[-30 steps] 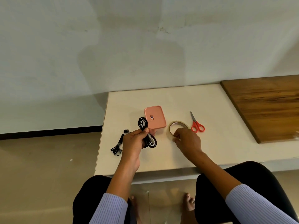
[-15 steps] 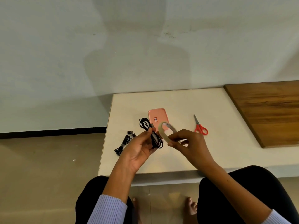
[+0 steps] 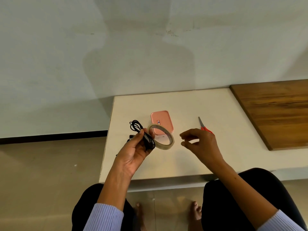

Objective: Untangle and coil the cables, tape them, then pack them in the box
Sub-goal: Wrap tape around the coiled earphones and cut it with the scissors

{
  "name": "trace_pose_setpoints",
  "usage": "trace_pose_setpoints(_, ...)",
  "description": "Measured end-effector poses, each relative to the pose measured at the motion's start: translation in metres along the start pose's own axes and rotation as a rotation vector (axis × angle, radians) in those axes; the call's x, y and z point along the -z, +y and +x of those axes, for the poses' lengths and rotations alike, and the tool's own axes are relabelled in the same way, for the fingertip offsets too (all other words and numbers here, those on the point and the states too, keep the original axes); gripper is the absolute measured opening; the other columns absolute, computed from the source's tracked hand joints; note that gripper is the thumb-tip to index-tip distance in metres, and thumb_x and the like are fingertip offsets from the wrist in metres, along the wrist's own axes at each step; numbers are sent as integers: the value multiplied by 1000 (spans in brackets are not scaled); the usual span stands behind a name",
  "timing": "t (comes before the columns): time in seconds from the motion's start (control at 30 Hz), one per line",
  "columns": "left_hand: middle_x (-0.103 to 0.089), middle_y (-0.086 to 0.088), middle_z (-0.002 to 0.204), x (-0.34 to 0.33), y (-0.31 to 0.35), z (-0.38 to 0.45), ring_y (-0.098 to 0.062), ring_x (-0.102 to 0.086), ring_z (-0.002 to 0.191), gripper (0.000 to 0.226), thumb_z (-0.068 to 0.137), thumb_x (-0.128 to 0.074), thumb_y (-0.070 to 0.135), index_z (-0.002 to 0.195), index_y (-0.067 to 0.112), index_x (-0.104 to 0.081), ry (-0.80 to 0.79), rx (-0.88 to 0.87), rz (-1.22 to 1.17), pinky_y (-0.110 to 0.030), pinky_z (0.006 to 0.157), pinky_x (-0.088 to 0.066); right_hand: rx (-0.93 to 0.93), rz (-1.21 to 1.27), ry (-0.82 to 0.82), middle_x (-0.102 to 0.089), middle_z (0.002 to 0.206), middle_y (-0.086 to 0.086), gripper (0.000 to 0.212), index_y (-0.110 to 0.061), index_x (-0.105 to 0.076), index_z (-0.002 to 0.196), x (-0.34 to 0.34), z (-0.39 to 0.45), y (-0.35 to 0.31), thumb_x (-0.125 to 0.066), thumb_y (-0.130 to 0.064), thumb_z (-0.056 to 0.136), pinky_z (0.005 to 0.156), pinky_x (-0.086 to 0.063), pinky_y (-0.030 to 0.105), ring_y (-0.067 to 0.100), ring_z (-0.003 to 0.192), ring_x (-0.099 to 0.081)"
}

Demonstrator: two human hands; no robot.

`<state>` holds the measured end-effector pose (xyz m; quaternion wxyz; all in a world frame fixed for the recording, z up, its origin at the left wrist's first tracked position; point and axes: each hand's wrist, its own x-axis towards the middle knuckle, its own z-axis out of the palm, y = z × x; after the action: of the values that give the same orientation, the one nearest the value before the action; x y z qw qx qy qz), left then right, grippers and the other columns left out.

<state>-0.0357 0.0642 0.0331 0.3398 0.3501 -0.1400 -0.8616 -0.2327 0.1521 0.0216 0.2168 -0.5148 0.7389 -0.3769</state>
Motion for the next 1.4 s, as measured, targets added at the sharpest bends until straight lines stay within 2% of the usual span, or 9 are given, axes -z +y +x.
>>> trace_pose_setpoints(0.27,-71,-7,84,1,3,-1,-18,-70,79,12,77,-63,15,79,9,-73,-20,-8,-23,-30,71,-58,-560,585,-253,-75,89,3,18,-7,-69,98,-4,-2,-14,-55,-19,94,64,-56,22,12,80,-72)
trace_pose_setpoints(0.47,-71,-7,85,-1,2,-2,-17,-70,81,19,63,-77,15,80,7,-72,-66,-20,-27,-31,77,-56,-641,828,-352,-73,97,14,25,1,-65,105,-7,-4,-20,-49,-16,97,73,-58,28,23,91,-71)
trace_pose_setpoints(0.77,-72,-6,81,-9,0,-8,-15,-68,81,22,80,-56,17,70,15,-76,-30,-134,239,-27,76,-53,-570,742,-359,-73,97,12,22,2,-65,109,-13,-10,-25,-58,-11,92,67,-57,23,19,86,-72)
trace_pose_setpoints(0.93,-74,-12,89,-11,-3,-10,-21,-71,87,20,77,-59,16,73,11,-77,-25,-157,356,-25,74,-57,-228,197,-141,-64,110,-11,36,-16,-62,120,-21,-10,-23,-67,-20,85,75,-49,11,0,92,-62)
trace_pose_setpoints(1.03,-74,-12,90,-13,-6,-10,-21,-71,89,19,77,-58,16,73,12,-77,-25,-168,398,-26,74,-57,-79,236,-146,-69,94,-18,19,-23,-72,98,-19,-11,-32,-64,-34,86,78,-50,12,-5,86,-63)
trace_pose_setpoints(1.13,-74,-9,81,-16,-7,-13,-16,-71,77,22,78,-57,20,72,15,-78,-67,-161,461,-21,66,-54,0,245,-162,-71,81,-10,29,-18,-73,89,-23,-14,-38,-64,-44,81,70,-48,12,1,80,-64)
trace_pose_setpoints(1.2,-73,-14,89,-16,-5,-13,-17,-70,72,23,80,-56,19,73,13,-77,-93,-138,435,-22,69,-54,11,259,-157,-71,78,-6,33,-15,-72,88,-26,-15,-40,-64,-45,81,69,-48,18,6,76,-64)
trace_pose_setpoints(1.3,-69,-20,107,-16,-3,-15,-20,-69,89,23,83,-55,19,84,10,-75,-123,-113,443,-29,80,-52,-31,316,-182,-69,73,-7,41,-13,-72,89,-26,-13,-44,-55,-50,81,69,-49,20,4,71,-65)
trace_pose_setpoints(1.4,-72,-13,98,-15,-4,-14,-20,-68,89,19,79,-58,20,80,10,-75,-116,-109,485,-26,73,-53,-99,400,-162,-66,66,-2,46,-11,-72,85,-25,-11,-45,-50,-51,85,67,-49,23,6,64,-63)
